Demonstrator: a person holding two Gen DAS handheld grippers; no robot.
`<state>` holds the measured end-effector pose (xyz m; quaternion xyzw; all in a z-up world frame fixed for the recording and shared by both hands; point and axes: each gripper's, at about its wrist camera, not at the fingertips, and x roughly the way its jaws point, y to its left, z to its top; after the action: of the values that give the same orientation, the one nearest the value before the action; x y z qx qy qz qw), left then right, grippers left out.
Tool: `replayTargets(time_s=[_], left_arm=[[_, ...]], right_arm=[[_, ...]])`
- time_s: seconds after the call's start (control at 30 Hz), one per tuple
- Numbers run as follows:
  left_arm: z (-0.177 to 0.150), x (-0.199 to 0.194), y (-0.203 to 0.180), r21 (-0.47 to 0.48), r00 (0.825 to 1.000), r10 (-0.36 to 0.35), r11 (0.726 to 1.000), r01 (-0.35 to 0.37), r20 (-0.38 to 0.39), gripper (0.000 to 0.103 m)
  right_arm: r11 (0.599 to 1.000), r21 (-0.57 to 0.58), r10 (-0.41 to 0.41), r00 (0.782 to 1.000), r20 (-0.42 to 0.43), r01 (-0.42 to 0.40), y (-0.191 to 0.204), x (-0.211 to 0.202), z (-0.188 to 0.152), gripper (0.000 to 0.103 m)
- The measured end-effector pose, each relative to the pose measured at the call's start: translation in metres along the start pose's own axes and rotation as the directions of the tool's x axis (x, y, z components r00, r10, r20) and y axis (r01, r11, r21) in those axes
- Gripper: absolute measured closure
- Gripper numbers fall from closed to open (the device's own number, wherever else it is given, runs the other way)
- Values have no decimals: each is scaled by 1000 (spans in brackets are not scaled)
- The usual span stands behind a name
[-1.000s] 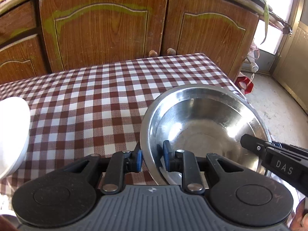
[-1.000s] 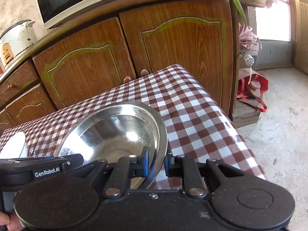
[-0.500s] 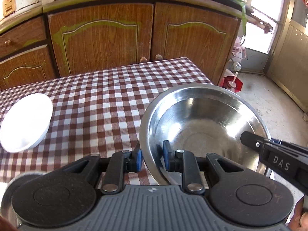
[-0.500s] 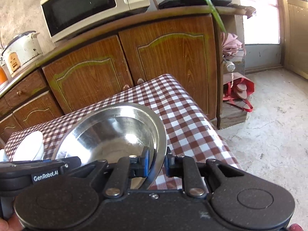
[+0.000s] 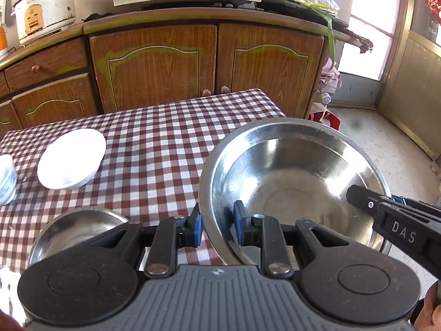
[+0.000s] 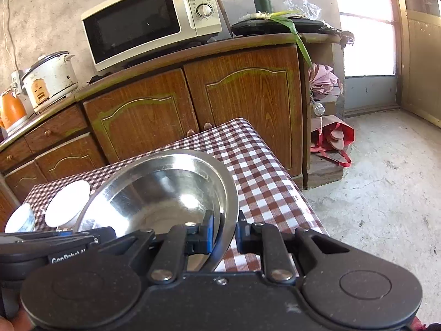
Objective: Organize plates and bowls
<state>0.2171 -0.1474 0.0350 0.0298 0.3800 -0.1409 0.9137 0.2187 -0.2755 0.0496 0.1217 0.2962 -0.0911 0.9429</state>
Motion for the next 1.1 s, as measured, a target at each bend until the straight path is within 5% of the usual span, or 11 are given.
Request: replayTargets(time_s=[1.1], left_arm=[[-60,-78,2,40,999,35,999,-36,37,78]], right_arm=[[1000,-30,-2,1000,23,2,17,-89,-51,82]])
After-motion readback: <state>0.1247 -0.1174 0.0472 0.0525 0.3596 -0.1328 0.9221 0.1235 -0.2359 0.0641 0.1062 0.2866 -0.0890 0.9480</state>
